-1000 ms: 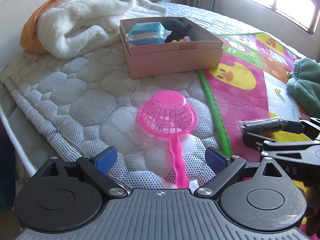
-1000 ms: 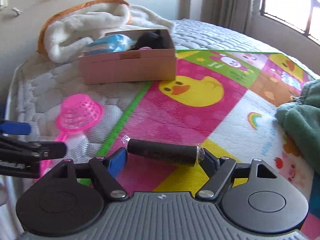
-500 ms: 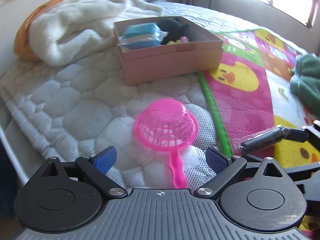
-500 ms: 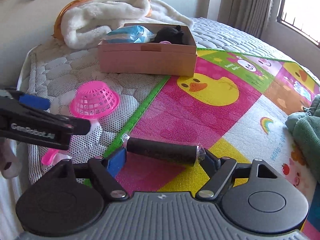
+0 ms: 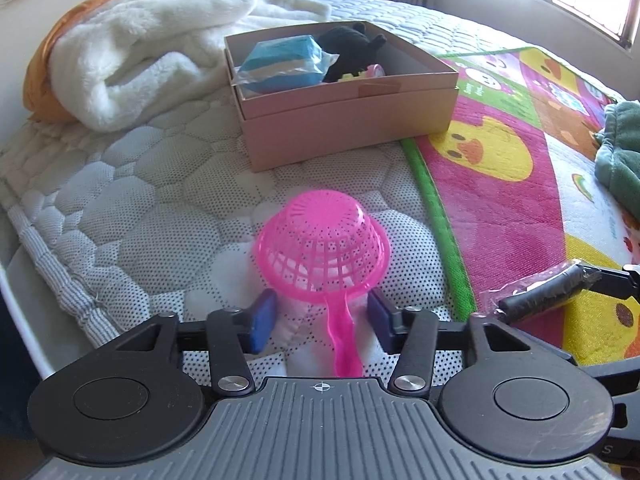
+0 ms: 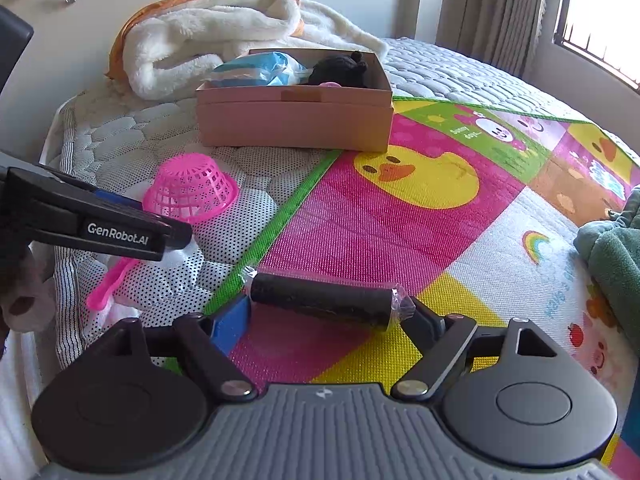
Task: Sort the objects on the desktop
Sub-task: 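Lift the black cylinder with the right gripper while the left holds the strainer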
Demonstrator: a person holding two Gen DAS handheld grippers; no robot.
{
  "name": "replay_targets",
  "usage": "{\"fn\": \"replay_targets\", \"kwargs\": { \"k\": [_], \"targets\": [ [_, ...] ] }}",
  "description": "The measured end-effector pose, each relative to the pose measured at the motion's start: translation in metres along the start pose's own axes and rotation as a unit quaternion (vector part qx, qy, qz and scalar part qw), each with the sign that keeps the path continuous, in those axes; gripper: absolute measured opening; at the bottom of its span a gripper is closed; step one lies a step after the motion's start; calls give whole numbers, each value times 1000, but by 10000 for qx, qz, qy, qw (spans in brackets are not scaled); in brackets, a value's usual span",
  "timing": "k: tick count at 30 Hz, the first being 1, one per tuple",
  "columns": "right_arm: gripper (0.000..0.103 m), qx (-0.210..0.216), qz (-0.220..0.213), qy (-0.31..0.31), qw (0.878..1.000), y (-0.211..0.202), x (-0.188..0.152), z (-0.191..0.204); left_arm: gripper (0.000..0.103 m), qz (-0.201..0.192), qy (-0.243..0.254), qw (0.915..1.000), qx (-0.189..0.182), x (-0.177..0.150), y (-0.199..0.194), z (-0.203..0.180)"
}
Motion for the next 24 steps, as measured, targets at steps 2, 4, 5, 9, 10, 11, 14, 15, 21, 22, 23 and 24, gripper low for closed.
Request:
{"fn": "replay_targets", "kwargs": {
  "k": [2, 4, 5, 9, 10, 11, 14, 15, 21, 22, 23, 24],
  "targets": [
    [82, -14, -15, -11, 10000, 0, 0, 0, 46, -5, 23, 10000, -12, -1, -3, 0],
    [80, -16, -28, -12, 10000, -2, 0, 0, 45, -8, 22, 10000, -48, -3, -6, -1],
    [80, -8, -33, -15, 10000, -3, 0, 1, 45, -8, 17, 10000, -68, -4, -7, -1],
    [79, -26, -35, -48, 10000, -4, -2, 1, 79, -17, -157, 9994, -295, -5, -6, 2],
    [79, -33, -43, -36, 10000, -4, -2, 1, 87, -55, -272, 9989, -388, -6, -7, 4],
    [80, -43, -52, -29, 10000, -4, -3, 1, 99, -114, -388, 9981, -467, -7, -9, 8],
    [84, -75, -88, -19, 9999, -4, -4, 0, 103, -136, -534, 9975, -437, -13, -11, 17],
    [85, -85, -95, -11, 9999, -3, -5, -1, 103, -49, -559, 9979, -333, -14, -8, 19],
    [90, -31, -116, 132, 9998, 0, -8, -6, 103, -116, -163, 9997, -123, -21, 2, 16],
    [92, -23, -126, 139, 9998, 1, -9, -6, 103, -126, -59, 9998, -109, -23, 3, 15],
    [93, -20, -138, 151, 9998, 1, -9, -7, 103, -152, -31, 9998, -115, -23, 3, 15],
    [94, -22, -147, 173, 9997, 1, -10, -7, 103, -203, -71, 9997, -139, -22, 1, 16]
  ]
}}
Point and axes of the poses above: each gripper's, at about its wrist camera, not at the fingertips, and y roughly the way its jaws point, z to its left, x to its top, the point moved 3 cm from there along y, roughly the way its jaws point, and after that the axes turned 2 degrees about z, right-handed, at the moved point
